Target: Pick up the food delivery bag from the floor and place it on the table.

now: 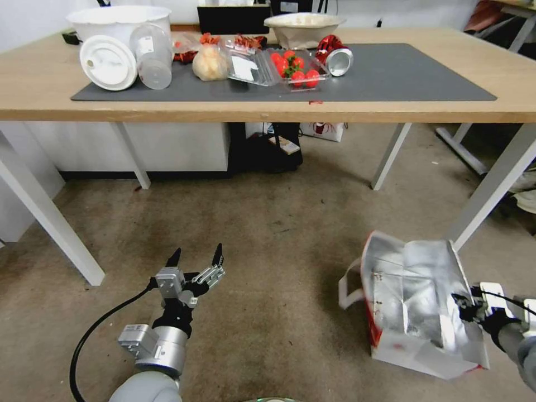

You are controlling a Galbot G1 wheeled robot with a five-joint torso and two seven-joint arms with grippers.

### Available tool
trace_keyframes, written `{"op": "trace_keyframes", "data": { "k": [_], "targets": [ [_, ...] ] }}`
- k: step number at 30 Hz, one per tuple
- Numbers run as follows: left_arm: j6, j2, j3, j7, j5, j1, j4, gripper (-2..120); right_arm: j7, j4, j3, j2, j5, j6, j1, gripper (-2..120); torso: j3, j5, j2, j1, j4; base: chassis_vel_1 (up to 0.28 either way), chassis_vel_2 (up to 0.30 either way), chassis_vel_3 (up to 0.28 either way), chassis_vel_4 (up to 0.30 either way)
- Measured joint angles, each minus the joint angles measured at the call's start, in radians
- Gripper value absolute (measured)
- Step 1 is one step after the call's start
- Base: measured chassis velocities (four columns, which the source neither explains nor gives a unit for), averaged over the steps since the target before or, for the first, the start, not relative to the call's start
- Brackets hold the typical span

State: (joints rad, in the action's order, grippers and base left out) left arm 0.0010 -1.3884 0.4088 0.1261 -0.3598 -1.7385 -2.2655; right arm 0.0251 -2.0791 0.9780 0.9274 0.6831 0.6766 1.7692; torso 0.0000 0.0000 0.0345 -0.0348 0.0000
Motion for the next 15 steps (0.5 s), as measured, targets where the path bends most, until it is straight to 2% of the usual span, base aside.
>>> {"op": "trace_keyframes", "data": {
  "k": [2,3,6,7,10,11,14,15],
  "targets": [
    [0.0,0.0,0.003,0.006,-0.002,0.0,-0.001,100,-0.094,-0.069,0.012,-0.096,0.014,-0.046,0.035,0,0.0,0.0001,0.0,0.0,-0.0002,0.0,0.0,0.0,0.0],
    [0.0,0.0,0.003,0.006,-0.002,0.0,-0.001,100,-0.094,-0.069,0.012,-0.096,0.014,-0.046,0.035,0,0.0,0.0001,0.0,0.0,-0.0002,0.0,0.0,0.0,0.0],
    [-0.002,-0.004,0.004,0.012,-0.003,-0.003,-0.004,100,-0.233,-0.092,0.022,-0.217,0.02,-0.125,0.047,0,0.0,0.0001,0.0,0.0,0.0001,0.0,0.0,0.0,0.0],
    [-0.002,-0.004,0.004,0.012,-0.003,-0.003,-0.004,100,-0.233,-0.092,0.022,-0.217,0.02,-0.125,0.047,0,0.0,0.0001,0.0,0.0,0.0001,0.0,0.0,0.0,0.0],
    [-0.002,-0.007,0.007,0.017,-0.003,-0.006,-0.005,100,-0.322,-0.061,0.022,-0.347,0.024,-0.176,0.036,0,0.0,0.0002,0.0,0.0,-0.0001,0.0,0.0,0.0,0.0],
    [-0.002,-0.007,0.007,0.017,-0.003,-0.006,-0.005,100,-0.322,-0.061,0.022,-0.347,0.024,-0.176,0.036,0,0.0,0.0002,0.0,0.0,-0.0001,0.0,0.0,0.0,0.0],
    [-0.003,-0.016,0.013,0.025,-0.002,-0.009,-0.005,100,-0.602,0.037,0.003,-0.507,0.063,-0.383,0.002,0,0.0,0.0004,0.0,0.0,0.0002,0.0,0.0,0.0,0.0],
    [-0.003,-0.016,0.013,0.025,-0.002,-0.009,-0.005,100,-0.602,0.037,0.003,-0.507,0.063,-0.383,0.002,0,0.0,0.0004,0.0,0.0,0.0002,0.0,0.0,0.0,0.0]
  ]
}}
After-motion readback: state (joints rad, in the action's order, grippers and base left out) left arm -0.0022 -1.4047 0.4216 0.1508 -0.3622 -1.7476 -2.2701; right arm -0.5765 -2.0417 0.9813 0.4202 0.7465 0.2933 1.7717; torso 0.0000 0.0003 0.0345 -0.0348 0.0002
